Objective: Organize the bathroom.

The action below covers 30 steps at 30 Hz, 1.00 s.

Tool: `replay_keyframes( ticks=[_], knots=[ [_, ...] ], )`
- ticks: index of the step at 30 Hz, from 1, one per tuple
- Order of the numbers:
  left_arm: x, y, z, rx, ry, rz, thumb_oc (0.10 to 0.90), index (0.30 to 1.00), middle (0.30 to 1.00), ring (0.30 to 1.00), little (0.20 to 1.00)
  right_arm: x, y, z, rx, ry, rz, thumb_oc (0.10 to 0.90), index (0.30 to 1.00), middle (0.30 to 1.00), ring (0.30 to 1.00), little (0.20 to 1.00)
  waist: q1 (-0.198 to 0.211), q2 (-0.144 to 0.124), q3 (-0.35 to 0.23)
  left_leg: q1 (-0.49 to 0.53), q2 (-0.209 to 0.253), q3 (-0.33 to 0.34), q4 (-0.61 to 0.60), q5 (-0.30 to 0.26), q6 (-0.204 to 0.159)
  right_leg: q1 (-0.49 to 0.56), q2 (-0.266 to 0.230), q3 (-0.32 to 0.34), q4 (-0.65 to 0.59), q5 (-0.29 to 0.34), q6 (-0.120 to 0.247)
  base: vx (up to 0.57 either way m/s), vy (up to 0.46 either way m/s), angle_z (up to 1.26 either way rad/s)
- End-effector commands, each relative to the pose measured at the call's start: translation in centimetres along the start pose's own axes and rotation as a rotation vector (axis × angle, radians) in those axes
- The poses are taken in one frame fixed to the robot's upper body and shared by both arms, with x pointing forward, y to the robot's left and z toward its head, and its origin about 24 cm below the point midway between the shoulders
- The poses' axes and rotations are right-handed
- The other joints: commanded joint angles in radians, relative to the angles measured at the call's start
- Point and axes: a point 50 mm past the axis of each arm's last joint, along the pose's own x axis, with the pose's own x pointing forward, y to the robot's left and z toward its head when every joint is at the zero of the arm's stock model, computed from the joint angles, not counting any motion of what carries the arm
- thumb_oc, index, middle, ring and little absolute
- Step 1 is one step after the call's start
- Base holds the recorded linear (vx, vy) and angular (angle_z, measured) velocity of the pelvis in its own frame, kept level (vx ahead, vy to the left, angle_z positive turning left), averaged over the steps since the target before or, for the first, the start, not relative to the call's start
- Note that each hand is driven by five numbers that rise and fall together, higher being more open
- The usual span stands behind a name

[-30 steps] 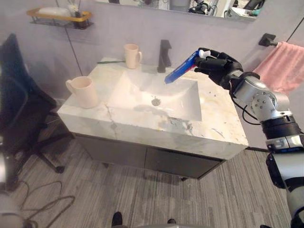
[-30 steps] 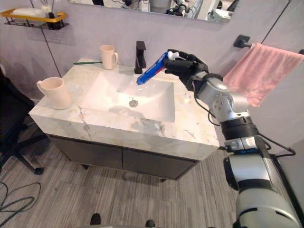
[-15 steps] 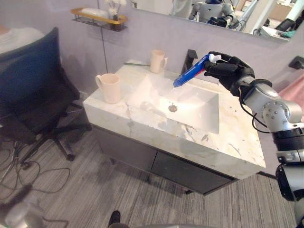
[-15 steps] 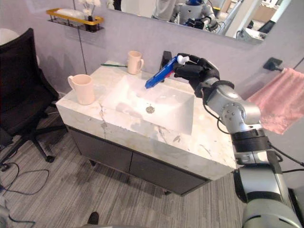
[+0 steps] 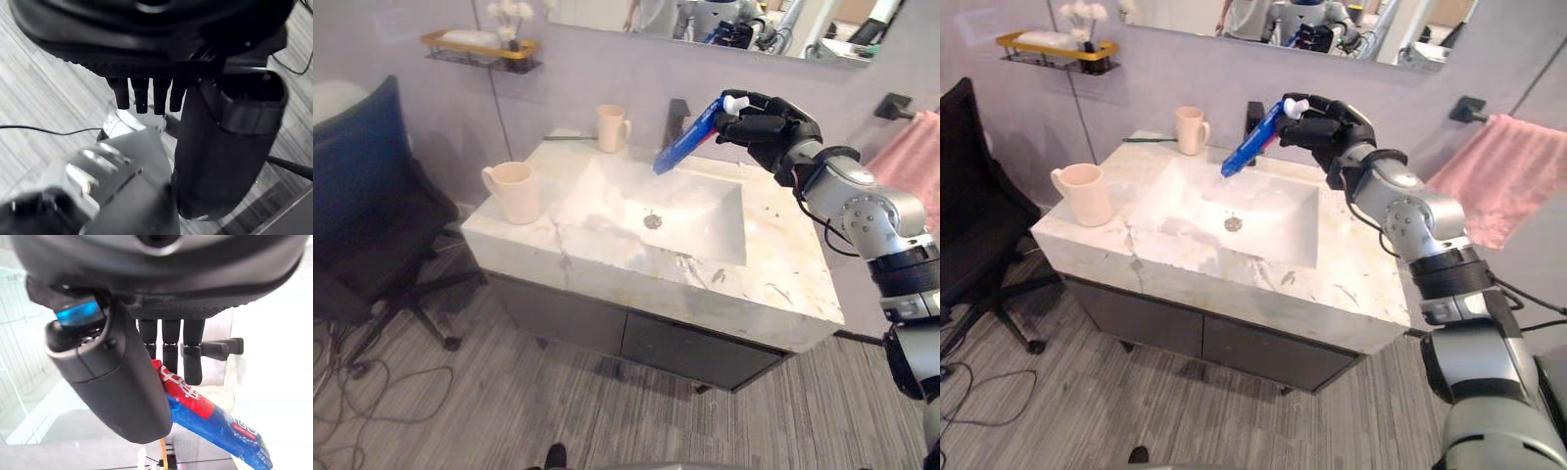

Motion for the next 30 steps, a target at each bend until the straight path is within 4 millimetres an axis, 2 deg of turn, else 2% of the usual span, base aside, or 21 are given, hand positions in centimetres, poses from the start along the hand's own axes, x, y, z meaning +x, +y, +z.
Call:
replay_keyframes(
  ticks=[1, 4, 5, 9, 10, 11, 12, 13, 14, 15, 16, 17, 18, 19, 21, 22, 25, 30],
  knots=[
    [-0.5, 3.1, -0.6, 0.718, 0.176, 0.334, 0.800, 0.900, 0.900, 0.900, 0.900, -0.7, 4.3, 8.2, 0.066, -0.413, 0.150, 0.400, 0.300, 0.300, 0.300, 0.300, -0.019, -0.006, -0.092, 0.054, 0.080, 0.083, -0.001, 0.010, 0.000, -0.026, -0.026, 0.044, 0.032, -0.034, 0.021, -0.04, -0.002, -0.09],
    [-0.4, 1.9, -1.2, 0.712, 0.235, 0.349, 0.800, 0.900, 0.900, 0.900, 0.900, -0.8, 5.1, 8.1, 0.078, -0.411, 0.173, 0.400, 0.300, 0.300, 0.300, 0.300, -0.028, -0.011, -0.094, 0.057, 0.096, 0.096, -0.001, 0.013, -0.005, -0.026, -0.018, 0.043, 0.052, -0.053, 0.013, -0.01, -0.021, -0.23],
    [-0.4, 2.3, -2.1, 0.758, 0.233, 0.371, 0.800, 0.900, 0.900, 0.900, 0.900, -0.8, 4.2, 8.2, 0.076, -0.410, 0.173, 0.400, 0.300, 0.300, 0.300, 0.300, -0.023, -0.015, -0.092, 0.054, 0.108, 0.097, -0.001, 0.018, -0.011, -0.025, -0.012, 0.038, 0.060, -0.062, 0.005, 0.01, -0.041, -0.16],
    [-0.4, 2.7, -2.8, 0.748, 0.232, 0.382, 0.800, 0.900, 0.900, 0.900, 0.900, -0.8, 3.9, 8.2, 0.067, -0.406, 0.171, 0.400, 0.300, 0.300, 0.300, 0.300, -0.015, -0.018, -0.088, 0.046, 0.117, 0.091, -0.001, 0.030, -0.017, -0.022, -0.005, 0.027, 0.063, -0.064, -0.001, 0.00, -0.013, 0.02],
    [-0.5, 3.3, -3.0, 0.777, 0.237, 0.404, 0.800, 0.900, 0.900, 0.900, 0.900, -0.8, 3.9, 8.2, 0.051, -0.388, 0.150, 0.400, 0.300, 0.300, 0.300, 0.300, -0.013, -0.014, -0.077, 0.039, 0.138, 0.156, 0.008, 0.050, -0.026, -0.026, 0.003, -0.010, 0.103, -0.090, -0.016, 0.00, 0.001, 0.06],
    [-0.5, 3.3, -3.0, 0.777, 0.237, 0.404, 0.800, 0.900, 0.900, 0.900, 0.900, -0.8, 3.9, 8.2, 0.051, -0.388, 0.150, 0.400, 0.300, 0.300, 0.300, 0.300, -0.013, -0.014, -0.077, 0.039, 0.138, 0.156, 0.008, 0.050, -0.026, -0.026, 0.003, -0.010, 0.103, -0.090, -0.016, -0.01, 0.038, 0.10],
    [-0.5, 3.6, -2.8, 0.835, 0.239, 0.412, 0.800, 0.900, 0.900, 0.900, 0.900, -0.8, 3.3, 8.3, 0.032, -0.374, 0.117, 0.400, 0.300, 0.300, 0.300, 0.300, -0.025, -0.013, -0.069, 0.023, 0.162, 0.254, 0.046, 0.084, -0.045, -0.024, 0.006, -0.048, 0.113, -0.095, -0.024, 0.00, 0.102, 0.35],
    [-0.6, 3.7, -2.5, 0.908, 0.235, 0.412, 0.800, 0.900, 0.900, 0.900, 0.900, -0.8, 1.5, 8.4, -0.006, -0.361, 0.056, 0.400, 0.300, 0.300, 0.300, 0.300, -0.037, -0.006, -0.050, -0.027, 0.201, 0.323, 0.130, 0.168, -0.087, -0.011, 0.021, -0.093, 0.123, -0.106, -0.038, 0.01, 0.151, 1.18],
    [-0.5, 3.6, -2.2, 0.937, 0.230, 0.406, 0.800, 0.900, 0.900, 0.900, 0.900, -0.9, 0.3, 8.5, -0.022, -0.357, 0.035, 0.400, 0.300, 0.300, 0.300, 0.300, -0.049, -0.007, -0.039, -0.051, 0.220, 0.315, 0.183, 0.180, -0.101, -0.007, 0.020, -0.109, 0.138, -0.115, -0.044, 0.01, 0.288, 2.21],
    [-0.5, 3.6, -2.2, 0.939, 0.220, 0.389, 0.800, 0.900, 0.900, 0.900, 0.900, -0.9, -1.4, 8.5, -0.037, -0.355, 0.037, 0.400, 0.300, 0.300, 0.300, 0.300, -0.052, -0.012, -0.026, -0.071, 0.211, 0.249, 0.216, 0.172, -0.094, -0.017, 0.000, -0.107, 0.173, -0.116, -0.041, 0.00, 0.213, 1.95],
    [-0.5, 3.6, -2.2, 0.939, 0.220, 0.389, 0.800, 0.900, 0.900, 0.900, 0.900, -0.9, -1.4, 8.5, -0.037, -0.355, 0.037, 0.400, 0.300, 0.300, 0.300, 0.300, -0.052, -0.012, -0.026, -0.071, 0.211, 0.249, 0.216, 0.172, -0.094, -0.017, 0.000, -0.107, 0.173, -0.116, -0.041, -0.02, 0.364, 1.82],
    [-0.5, 3.6, -2.5, 0.877, 0.220, 0.372, 0.800, 0.900, 0.900, 0.900, 0.900, -0.7, -0.9, 8.1, -0.025, -0.362, 0.094, 0.400, 0.300, 0.300, 0.300, 0.300, -0.041, -0.017, -0.014, -0.063, 0.173, 0.104, 0.205, 0.129, -0.054, -0.051, -0.043, -0.036, 0.214, -0.107, -0.025, 0.02, 0.307, 0.74],
    [-0.5, 3.6, -2.6, 0.860, 0.229, 0.364, 0.800, 0.900, 0.900, 0.900, 0.900, -0.7, 0.0, 8.0, -0.019, -0.362, 0.120, 0.400, 0.300, 0.300, 0.300, 0.300, -0.042, -0.014, -0.007, -0.056, 0.173, 0.094, 0.226, 0.127, -0.051, -0.058, -0.058, -0.014, 0.221, -0.105, -0.020, 0.08, 0.495, 0.23],
    [-0.5, 3.4, -2.4, 0.876, 0.244, 0.364, 0.800, 0.900, 0.900, 0.900, 0.900, -0.7, 1.4, 7.9, 0.000, -0.364, 0.147, 0.400, 0.300, 0.300, 0.300, 0.300, -0.052, -0.012, -0.003, -0.017, 0.165, 0.132, 0.210, 0.069, -0.035, -0.050, -0.086, -0.001, 0.215, -0.098, -0.004, 0.13, 0.402, -0.91],
    [-0.4, 3.1, -2.6, 0.884, 0.250, 0.374, 0.800, 0.900, 0.900, 0.900, 0.900, -0.6, 2.2, 7.4, 0.021, -0.362, 0.143, 0.400, 0.300, 0.300, 0.300, 0.300, -0.058, -0.014, -0.006, 0.037, 0.120, 0.219, 0.167, -0.007, -0.014, -0.032, -0.137, -0.021, 0.204, -0.070, 0.034, 0.14, 0.399, -0.85],
    [-0.4, 3.1, -2.6, 0.872, 0.248, 0.382, 0.800, 0.900, 0.900, 0.900, 0.900, -0.7, 2.2, 7.2, 0.019, -0.361, 0.139, 0.400, 0.300, 0.300, 0.300, 0.300, -0.054, -0.019, -0.007, 0.040, 0.099, 0.221, 0.171, -0.034, -0.008, -0.022, -0.161, -0.027, 0.195, -0.054, 0.052, 0.11, 0.328, -0.30],
    [-0.6, 3.8, -2.6, 0.806, 0.237, 0.405, 0.800, 0.900, 0.900, 0.900, 0.900, -0.7, 2.1, 7.0, 0.015, -0.378, 0.133, 0.400, 0.300, 0.300, 0.300, 0.300, -0.039, -0.029, -0.012, 0.055, 0.054, 0.227, 0.167, -0.063, 0.017, -0.009, -0.220, -0.036, 0.153, -0.006, 0.104, 0.05, 0.254, -0.07],
    [-0.8, 5.3, -3.0, 0.813, 0.235, 0.422, 0.800, 0.900, 0.900, 0.900, 0.900, -1.1, 2.6, 8.0, 0.006, -0.416, 0.126, 0.400, 0.300, 0.300, 0.300, 0.300, -0.019, -0.033, -0.023, 0.049, 0.021, 0.224, 0.164, -0.090, 0.042, -0.021, -0.260, -0.023, 0.109, 0.047, 0.131, -0.02, 0.189, 0.03]
  ],
)
